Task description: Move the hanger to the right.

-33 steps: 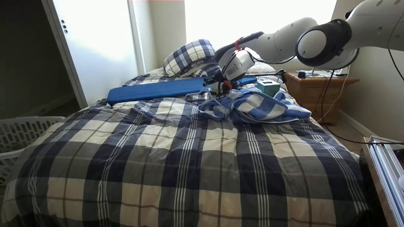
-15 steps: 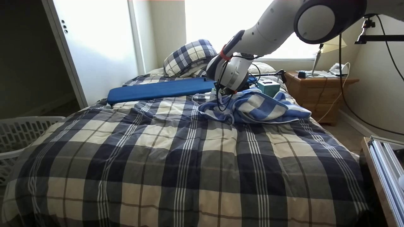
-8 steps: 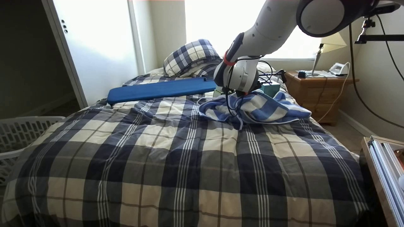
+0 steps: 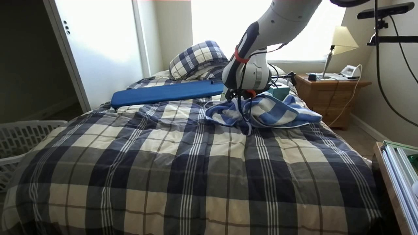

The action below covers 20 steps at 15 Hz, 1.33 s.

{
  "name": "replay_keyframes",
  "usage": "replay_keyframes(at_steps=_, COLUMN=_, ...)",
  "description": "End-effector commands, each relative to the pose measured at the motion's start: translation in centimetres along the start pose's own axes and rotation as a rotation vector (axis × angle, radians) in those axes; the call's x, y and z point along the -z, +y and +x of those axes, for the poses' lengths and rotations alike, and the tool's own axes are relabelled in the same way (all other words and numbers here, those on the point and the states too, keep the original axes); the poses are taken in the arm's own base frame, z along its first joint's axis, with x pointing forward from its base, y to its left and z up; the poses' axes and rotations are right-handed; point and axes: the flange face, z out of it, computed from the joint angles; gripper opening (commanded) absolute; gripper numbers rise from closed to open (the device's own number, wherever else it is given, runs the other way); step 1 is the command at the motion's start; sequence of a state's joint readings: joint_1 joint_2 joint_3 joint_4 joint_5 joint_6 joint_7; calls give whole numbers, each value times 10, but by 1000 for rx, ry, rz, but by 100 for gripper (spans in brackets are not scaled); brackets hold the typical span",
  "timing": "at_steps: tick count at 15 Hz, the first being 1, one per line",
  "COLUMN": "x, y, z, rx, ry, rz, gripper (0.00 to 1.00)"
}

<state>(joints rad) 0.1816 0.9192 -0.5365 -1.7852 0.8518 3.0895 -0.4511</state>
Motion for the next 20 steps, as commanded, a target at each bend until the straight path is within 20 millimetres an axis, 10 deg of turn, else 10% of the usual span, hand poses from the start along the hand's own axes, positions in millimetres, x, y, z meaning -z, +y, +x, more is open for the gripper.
replay_keyframes(at_steps=1, x=29, y=-10, z=-7, rx=5, ry=-89, rz=71, gripper=100)
replay_keyframes(at_steps=20, x=30, y=-62, z=5, rx=125, ry=-151, rz=219, gripper=100)
